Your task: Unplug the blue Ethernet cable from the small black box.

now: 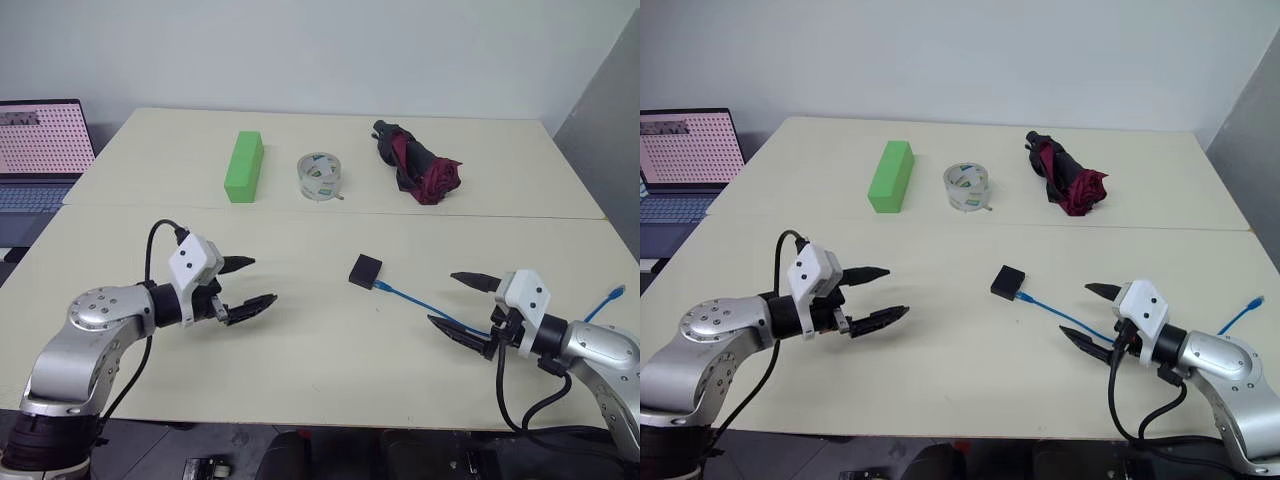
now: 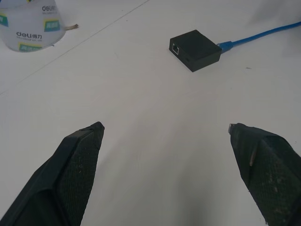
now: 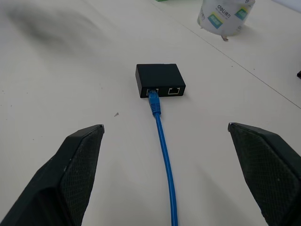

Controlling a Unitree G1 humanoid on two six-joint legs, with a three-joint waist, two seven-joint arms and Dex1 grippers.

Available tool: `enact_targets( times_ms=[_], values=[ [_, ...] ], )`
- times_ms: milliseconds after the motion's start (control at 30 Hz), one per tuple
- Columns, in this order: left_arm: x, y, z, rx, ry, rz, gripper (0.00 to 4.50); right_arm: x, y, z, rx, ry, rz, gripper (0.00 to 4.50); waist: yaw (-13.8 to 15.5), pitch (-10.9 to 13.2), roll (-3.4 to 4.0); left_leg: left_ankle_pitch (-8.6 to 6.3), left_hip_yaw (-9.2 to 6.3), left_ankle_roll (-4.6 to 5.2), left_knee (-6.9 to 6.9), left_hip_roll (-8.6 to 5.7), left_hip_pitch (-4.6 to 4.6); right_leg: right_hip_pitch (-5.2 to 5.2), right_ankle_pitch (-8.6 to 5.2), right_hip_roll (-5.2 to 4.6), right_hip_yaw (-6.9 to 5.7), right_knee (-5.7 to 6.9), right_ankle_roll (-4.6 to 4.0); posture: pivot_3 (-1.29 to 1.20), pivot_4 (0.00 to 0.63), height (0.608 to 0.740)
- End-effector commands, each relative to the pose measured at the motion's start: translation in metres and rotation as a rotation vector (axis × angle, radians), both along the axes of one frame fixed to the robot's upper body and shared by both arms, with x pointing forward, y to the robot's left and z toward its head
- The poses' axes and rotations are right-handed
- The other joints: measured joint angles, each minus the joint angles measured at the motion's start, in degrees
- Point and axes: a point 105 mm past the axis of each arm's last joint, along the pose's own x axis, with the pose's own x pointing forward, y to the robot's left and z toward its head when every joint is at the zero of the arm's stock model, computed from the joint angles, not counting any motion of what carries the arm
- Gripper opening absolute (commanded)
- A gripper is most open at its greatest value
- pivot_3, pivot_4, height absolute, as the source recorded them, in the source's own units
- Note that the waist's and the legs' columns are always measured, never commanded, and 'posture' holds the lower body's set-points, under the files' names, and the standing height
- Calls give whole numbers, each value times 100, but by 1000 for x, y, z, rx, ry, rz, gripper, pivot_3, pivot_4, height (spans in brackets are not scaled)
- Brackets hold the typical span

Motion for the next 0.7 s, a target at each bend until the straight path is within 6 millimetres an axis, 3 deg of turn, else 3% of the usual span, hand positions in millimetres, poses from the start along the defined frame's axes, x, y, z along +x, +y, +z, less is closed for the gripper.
enact_targets(
  times_ms=[33, 700],
  values=[
    [-5, -8, 13, -7, -65, -51, 4500, -2, 1, 10, -7, -42, 4, 4482, -1, 0, 0, 0, 0, 0, 0, 0, 0, 0, 0, 0, 0, 0, 0, 0, 150, 740],
    [-9, -17, 6, 3, -36, -89, 4500, 3, 13, 3, -6, -17, 8, 4482, 0, 0, 0, 0, 0, 0, 0, 0, 0, 0, 0, 0, 0, 0, 0, 0, 150, 740]
  ],
)
